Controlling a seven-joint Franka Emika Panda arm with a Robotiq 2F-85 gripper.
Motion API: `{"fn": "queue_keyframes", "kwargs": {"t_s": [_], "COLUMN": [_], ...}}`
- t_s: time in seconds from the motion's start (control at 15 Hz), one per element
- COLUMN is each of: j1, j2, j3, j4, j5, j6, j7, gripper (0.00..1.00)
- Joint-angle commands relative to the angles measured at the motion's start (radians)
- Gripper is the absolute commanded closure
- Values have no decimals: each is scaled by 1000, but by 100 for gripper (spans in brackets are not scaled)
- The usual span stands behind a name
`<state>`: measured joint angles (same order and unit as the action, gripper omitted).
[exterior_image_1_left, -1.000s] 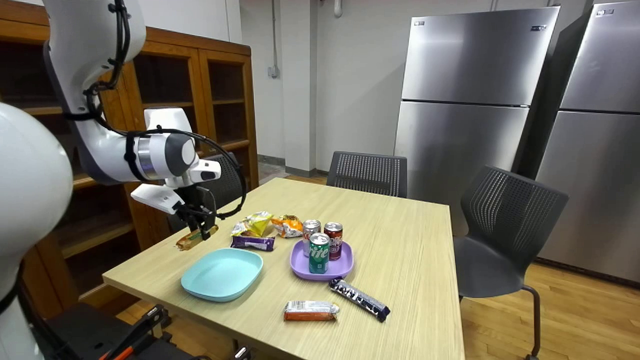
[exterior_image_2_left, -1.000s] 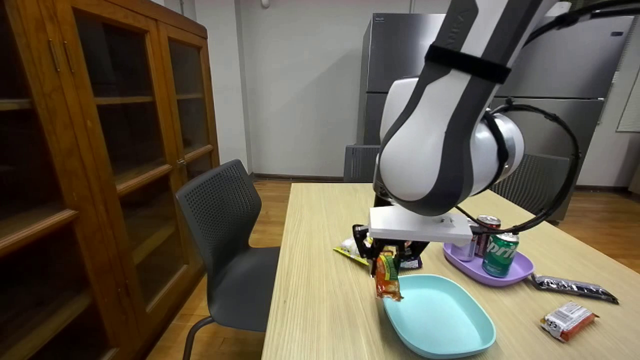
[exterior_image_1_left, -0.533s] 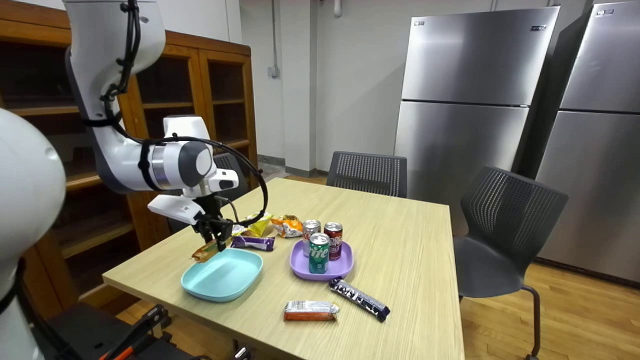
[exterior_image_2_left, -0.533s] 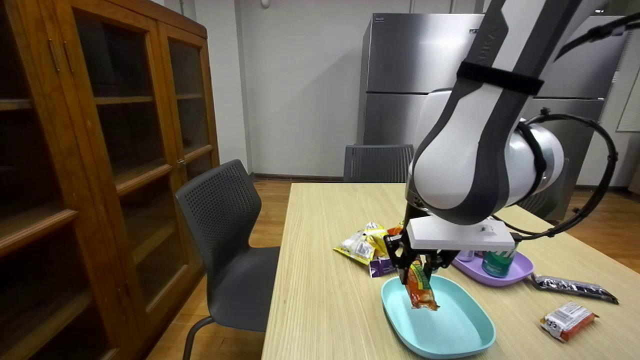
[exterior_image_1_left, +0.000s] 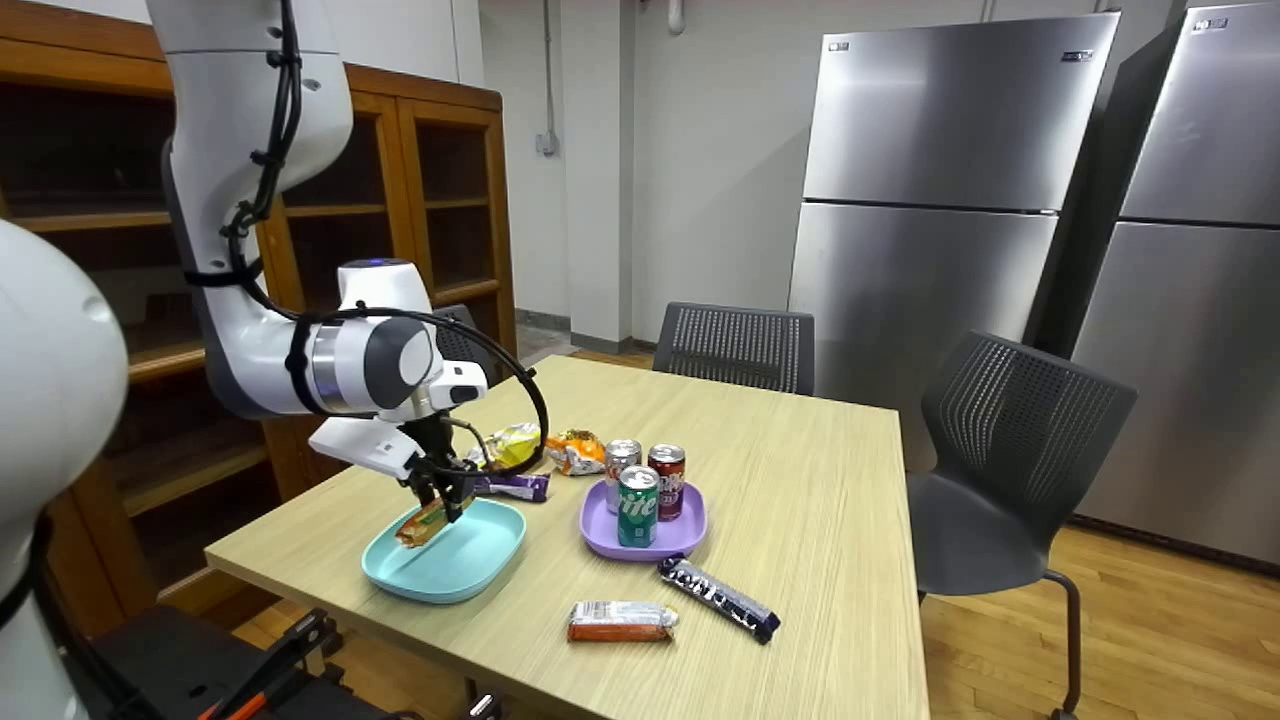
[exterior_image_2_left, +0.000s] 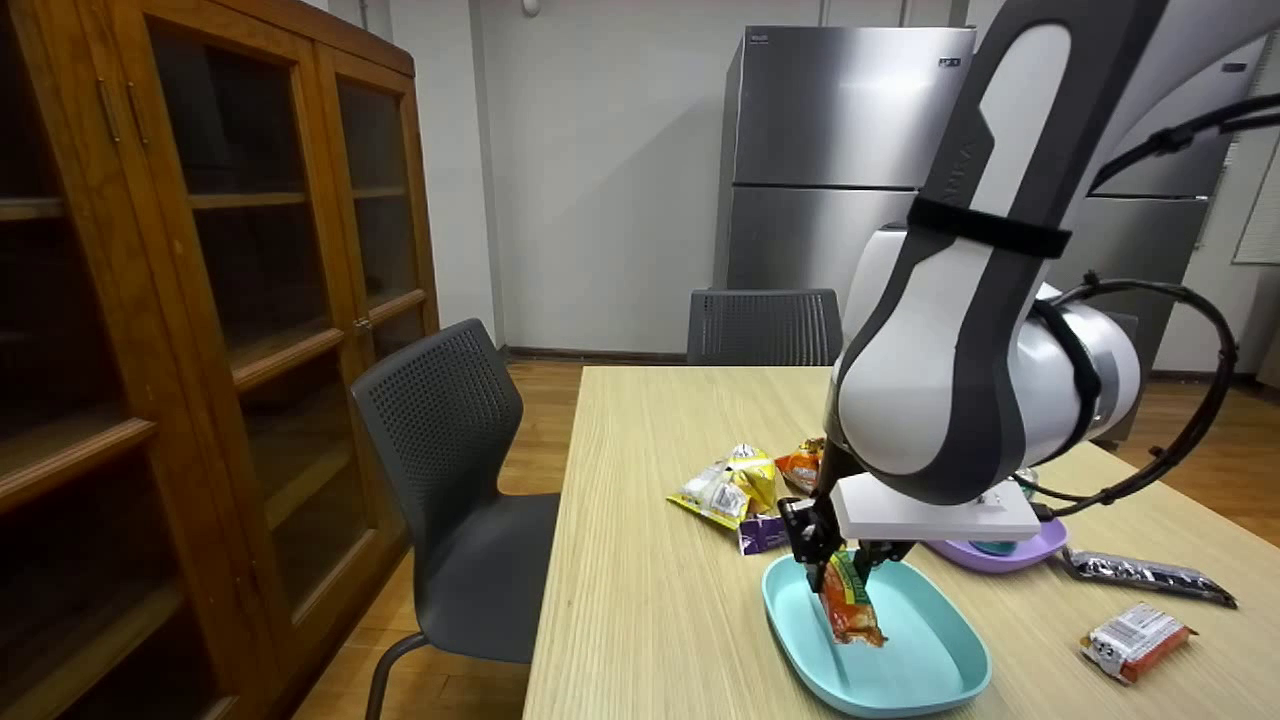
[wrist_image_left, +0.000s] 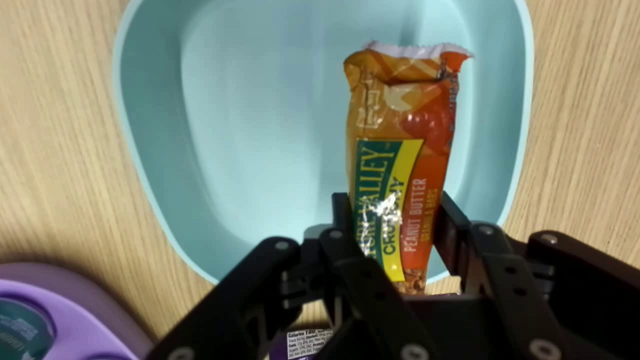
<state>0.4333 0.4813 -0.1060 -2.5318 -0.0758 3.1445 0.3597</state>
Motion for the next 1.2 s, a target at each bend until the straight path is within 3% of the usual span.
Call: {"fn": "queue_keyframes", "kwargs": {"t_s": [0.0, 0.07, 0.13, 0.27, 0.47, 1.13], "j1": [-71, -89, -111, -157, -192, -232], "j2": [29, 33, 31, 16, -33, -206], "j3": [68, 87, 108, 149, 171, 173], "j4": [10, 11, 10, 4, -16, -94], "j5": [54, 62, 67, 67, 61, 74], "j6": [48, 50, 45, 31, 12, -7], "j7": [-85, -101, -116, -151, -191, -208], "gripper": [83, 83, 33, 26, 4, 0]}}
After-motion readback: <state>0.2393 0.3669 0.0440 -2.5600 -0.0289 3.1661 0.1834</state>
